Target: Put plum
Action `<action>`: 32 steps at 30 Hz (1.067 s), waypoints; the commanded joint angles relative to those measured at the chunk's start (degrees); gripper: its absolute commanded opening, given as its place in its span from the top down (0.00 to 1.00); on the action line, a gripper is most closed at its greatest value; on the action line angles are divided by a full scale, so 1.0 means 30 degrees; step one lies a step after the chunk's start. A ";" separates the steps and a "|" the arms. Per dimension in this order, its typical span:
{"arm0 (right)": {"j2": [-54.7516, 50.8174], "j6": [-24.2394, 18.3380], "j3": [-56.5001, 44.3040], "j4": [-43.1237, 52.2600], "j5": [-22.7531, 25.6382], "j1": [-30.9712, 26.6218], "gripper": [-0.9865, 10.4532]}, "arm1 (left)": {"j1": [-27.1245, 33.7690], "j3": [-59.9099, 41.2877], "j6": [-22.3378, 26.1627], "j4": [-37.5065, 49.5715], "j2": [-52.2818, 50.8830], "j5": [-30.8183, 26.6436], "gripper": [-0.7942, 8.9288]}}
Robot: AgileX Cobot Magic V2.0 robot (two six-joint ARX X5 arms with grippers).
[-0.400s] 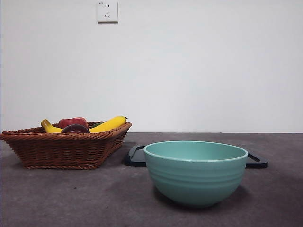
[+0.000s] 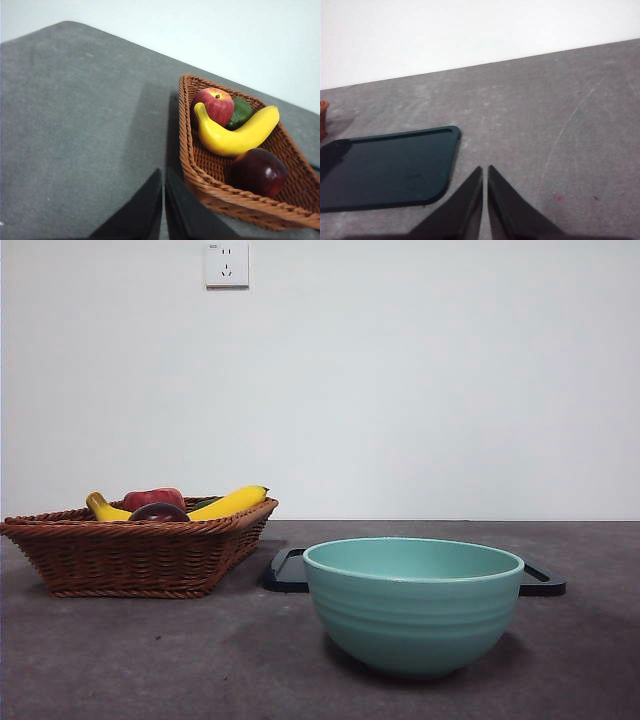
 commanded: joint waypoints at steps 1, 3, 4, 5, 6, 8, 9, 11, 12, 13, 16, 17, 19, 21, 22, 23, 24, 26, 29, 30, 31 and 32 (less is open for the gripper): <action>-0.0044 0.0663 0.0947 0.0211 -0.0248 0.0007 0.91 | 0.0036 0.0729 -0.1392 -0.0393 0.0015 0.0284 0.91; -0.0029 0.0780 0.1596 0.0182 -0.0255 0.0007 0.91 | 0.0036 0.1370 -0.1596 -0.0663 0.0087 0.0692 0.91; 0.0007 0.0998 0.1982 0.0124 -0.0248 0.0007 0.91 | 0.0036 0.1734 -0.1581 -0.0772 0.0197 0.0772 0.91; 0.0138 0.1064 0.2412 0.0058 -0.0248 0.0007 0.91 | 0.0036 0.2135 -0.1574 -0.0860 0.0328 0.0882 0.91; 0.0291 0.1056 0.2798 0.0000 -0.0255 0.0007 0.91 | 0.0036 0.2499 -0.1559 -0.0962 0.0488 0.0889 0.91; 0.0831 0.1056 0.3905 -0.0546 -0.0255 0.0007 0.91 | 0.0036 0.3483 -0.1537 -0.1319 0.1071 0.0911 0.91; 0.1151 0.1035 0.4466 -0.0911 -0.0255 0.0007 0.91 | 0.0036 0.3912 -0.1435 -0.1508 0.1377 0.0991 0.91; 0.1982 0.0991 0.5821 -0.1829 -0.0306 0.0007 0.91 | 0.0036 0.4998 -0.0976 -0.2069 0.2244 0.1268 0.91; 0.2397 0.0962 0.6441 -0.2237 -0.0357 0.0007 0.91 | 0.0036 0.5464 -0.0685 -0.2280 0.2659 0.1603 0.91; 0.2914 0.0809 0.7198 -0.2747 -0.0525 0.0007 0.91 | 0.0036 0.6011 -0.0357 -0.2594 0.3169 0.2011 0.91; 0.4597 0.0015 0.9428 -0.4422 -0.1552 0.0007 0.91 | 0.0036 0.7635 0.0648 -0.3701 0.4787 0.3038 0.91; 0.5297 -0.0270 1.0244 -0.5085 -0.1945 0.0007 0.91 | 0.0036 0.8225 0.1049 -0.4095 0.5406 0.3453 0.91; 0.6579 -0.0831 1.1715 -0.6317 -0.2623 0.0007 0.91 | 0.0015 0.9347 0.1756 -0.4816 0.6535 0.4182 0.91; 0.7869 -0.1479 1.3180 -0.7621 -0.3351 0.0007 0.91 | -0.0022 1.0528 0.2535 -0.5661 0.7679 0.4911 0.91; 0.8502 -0.1763 1.3916 -0.8306 -0.3723 0.0007 0.91 | -0.0058 1.1162 0.2973 -0.6156 0.8276 0.5297 0.91; 0.9136 -0.2084 1.4644 -0.8998 -0.4014 0.0007 0.91 | -0.0109 1.1839 0.3410 -0.6747 0.8874 0.5654 0.91; 0.9653 -0.2302 1.5263 -0.9588 -0.4306 0.0015 0.91 | -0.0153 1.2407 0.3738 -0.7286 0.9391 0.5974 0.91; 1.0812 -0.2951 1.6589 -1.0885 -0.4656 0.0058 0.91 | -0.0335 1.3712 0.4473 -0.8641 1.0528 0.6404 0.91; 1.2211 -0.3738 1.8083 -1.2458 -0.4998 0.0342 0.91 | -0.0678 1.5431 0.5581 -1.0681 1.1956 0.6739 0.91; 1.2582 -0.3956 1.8462 -1.2925 -0.4998 0.0466 0.91 | -0.0780 1.5905 0.5880 -1.1307 1.2356 0.6739 0.91; 1.2990 -0.4248 1.8841 -1.3464 -0.4991 0.0634 0.91 | -0.0903 1.6415 0.6215 -1.2007 1.2815 0.6739 0.91; 1.3384 -0.4590 1.9176 -1.3996 -0.4998 0.0816 0.91 | -0.1027 1.6859 0.6513 -1.2619 1.3231 0.6739 0.91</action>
